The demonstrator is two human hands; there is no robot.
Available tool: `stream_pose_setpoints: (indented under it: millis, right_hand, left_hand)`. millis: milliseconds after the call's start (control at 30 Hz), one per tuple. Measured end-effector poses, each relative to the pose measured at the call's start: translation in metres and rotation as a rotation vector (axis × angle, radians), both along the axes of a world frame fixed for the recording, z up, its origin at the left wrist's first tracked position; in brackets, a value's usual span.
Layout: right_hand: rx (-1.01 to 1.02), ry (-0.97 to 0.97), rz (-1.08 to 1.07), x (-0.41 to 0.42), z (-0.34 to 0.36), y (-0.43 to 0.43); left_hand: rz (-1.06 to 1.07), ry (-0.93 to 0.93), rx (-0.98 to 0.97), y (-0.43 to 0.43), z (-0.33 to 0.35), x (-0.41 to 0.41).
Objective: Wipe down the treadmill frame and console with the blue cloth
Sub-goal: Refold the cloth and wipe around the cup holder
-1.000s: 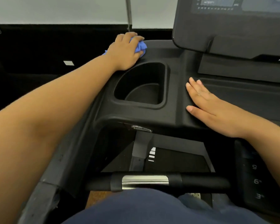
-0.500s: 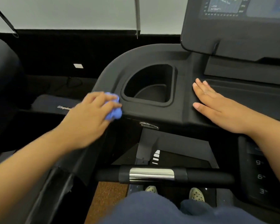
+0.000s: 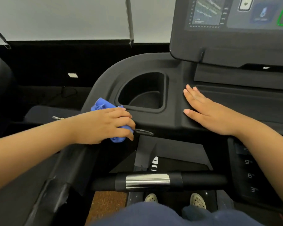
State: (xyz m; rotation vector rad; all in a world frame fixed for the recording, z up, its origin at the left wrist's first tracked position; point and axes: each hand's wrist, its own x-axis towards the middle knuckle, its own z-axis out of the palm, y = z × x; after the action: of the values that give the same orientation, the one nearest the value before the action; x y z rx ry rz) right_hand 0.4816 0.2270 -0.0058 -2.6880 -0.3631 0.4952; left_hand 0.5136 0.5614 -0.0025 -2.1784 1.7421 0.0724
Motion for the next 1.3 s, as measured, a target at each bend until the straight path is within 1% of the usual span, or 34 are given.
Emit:
stream_pose_setpoints:
  millis: [67, 100, 133, 200, 233, 367, 467, 700, 800, 900, 967, 1067, 1167, 1300]
  right_hand:
    - [-0.001, 0.002, 0.002, 0.001, -0.002, 0.000]
    - [-0.003, 0.001, 0.003, 0.001, -0.002, 0.000]
    - [-0.005, 0.004, 0.002, 0.001, -0.002, 0.000]
    - [-0.006, 0.008, 0.001, 0.001, -0.002, 0.000]
    - [-0.004, 0.010, 0.000, 0.001, -0.002, 0.000]
    - [0.008, 0.020, -0.003, 0.001, -0.001, 0.000]
    - [0.008, 0.017, -0.005, 0.001, 0.000, 0.000]
    - [-0.012, -0.015, 0.000, 0.002, -0.002, 0.000]
    - [-0.017, -0.032, 0.018, 0.003, -0.005, -0.002]
    - [-0.050, -0.046, 0.024, 0.005, -0.006, -0.001]
    - [-0.067, -0.049, 0.027, 0.004, -0.005, -0.001]
    - [-0.067, -0.052, 0.034, 0.003, -0.005, -0.001]
    - [-0.069, -0.055, 0.045, 0.003, -0.003, 0.001]
    - [-0.063, -0.046, 0.043, 0.001, -0.001, 0.002]
  left_hand:
    - [-0.068, 0.045, -0.007, -0.005, 0.002, 0.010]
    - [-0.063, 0.093, -0.032, -0.004, 0.002, 0.015]
    - [-0.032, 0.153, -0.059, -0.001, 0.000, 0.018]
    - [0.099, 0.268, -0.110, 0.008, 0.000, 0.022]
    - [0.167, 0.292, -0.138, 0.013, 0.000, 0.022]
    - [0.335, 0.192, -0.228, 0.028, -0.005, -0.003]
    - [0.542, 0.203, -0.295, 0.038, -0.008, -0.031]
    - [0.841, 0.071, -0.374, 0.045, -0.021, -0.128]
    - [0.923, -0.020, -0.382, 0.048, -0.027, -0.174]
    - [1.005, -0.069, -0.413, 0.048, -0.031, -0.191]
    - [1.044, -0.125, -0.412, 0.044, -0.034, -0.184]
    - [1.082, -0.182, -0.425, 0.037, -0.038, -0.148]
    - [1.107, -0.150, -0.479, 0.027, -0.037, -0.098]
    - [1.295, -0.120, -0.520, -0.009, -0.029, -0.037]
